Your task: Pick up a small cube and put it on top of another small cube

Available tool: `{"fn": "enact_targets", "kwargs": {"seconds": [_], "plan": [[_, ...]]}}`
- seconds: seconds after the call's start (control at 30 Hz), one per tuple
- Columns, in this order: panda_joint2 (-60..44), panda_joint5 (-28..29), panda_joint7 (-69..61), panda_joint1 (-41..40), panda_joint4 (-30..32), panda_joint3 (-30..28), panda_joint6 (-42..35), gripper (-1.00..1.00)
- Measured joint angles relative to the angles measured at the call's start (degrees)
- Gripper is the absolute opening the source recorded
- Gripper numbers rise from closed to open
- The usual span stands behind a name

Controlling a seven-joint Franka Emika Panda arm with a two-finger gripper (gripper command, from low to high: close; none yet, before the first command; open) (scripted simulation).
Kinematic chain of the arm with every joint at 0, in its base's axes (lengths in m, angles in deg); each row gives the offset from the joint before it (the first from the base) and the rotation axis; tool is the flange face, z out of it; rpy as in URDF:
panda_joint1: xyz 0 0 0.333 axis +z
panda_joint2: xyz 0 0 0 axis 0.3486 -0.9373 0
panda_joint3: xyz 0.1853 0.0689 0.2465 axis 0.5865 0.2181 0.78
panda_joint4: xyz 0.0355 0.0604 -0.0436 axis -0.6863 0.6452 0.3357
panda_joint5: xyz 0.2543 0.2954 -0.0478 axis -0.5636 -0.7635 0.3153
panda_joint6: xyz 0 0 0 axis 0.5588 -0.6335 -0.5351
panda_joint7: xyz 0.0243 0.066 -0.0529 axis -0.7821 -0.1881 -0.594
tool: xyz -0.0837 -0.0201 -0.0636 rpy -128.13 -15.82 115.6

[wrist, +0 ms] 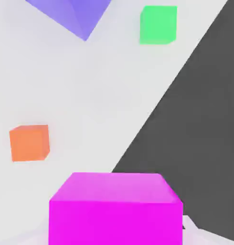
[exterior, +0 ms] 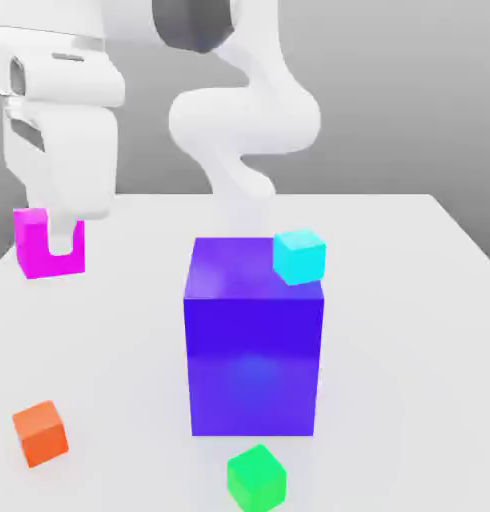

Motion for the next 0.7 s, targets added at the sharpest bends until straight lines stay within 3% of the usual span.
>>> {"fn": "enact_targets", "kwargs": {"seconds": [0.23, 0.43, 0.5, 0.63, 0.67, 0.7], "plan": [[-5.62, -3.79, -28.30, 5.54, 4.40, -0.84, 6.44, -1.00], [-13.51, -8.94, -52.08, 11.76, 7.88, 1.90, 13.93, -1.00], [-16.49, -10.84, -59.69, 13.71, 8.93, 3.74, 16.71, -1.00], [-24.83, -11.97, -63.59, 4.17, 9.08, 14.30, 24.81, -1.00], [-26.79, -12.01, -63.73, 2.93, 8.99, 15.62, 26.67, 1.00], [-26.79, -12.01, -63.73, 2.93, 8.99, 15.62, 26.67, 1.00]]}}
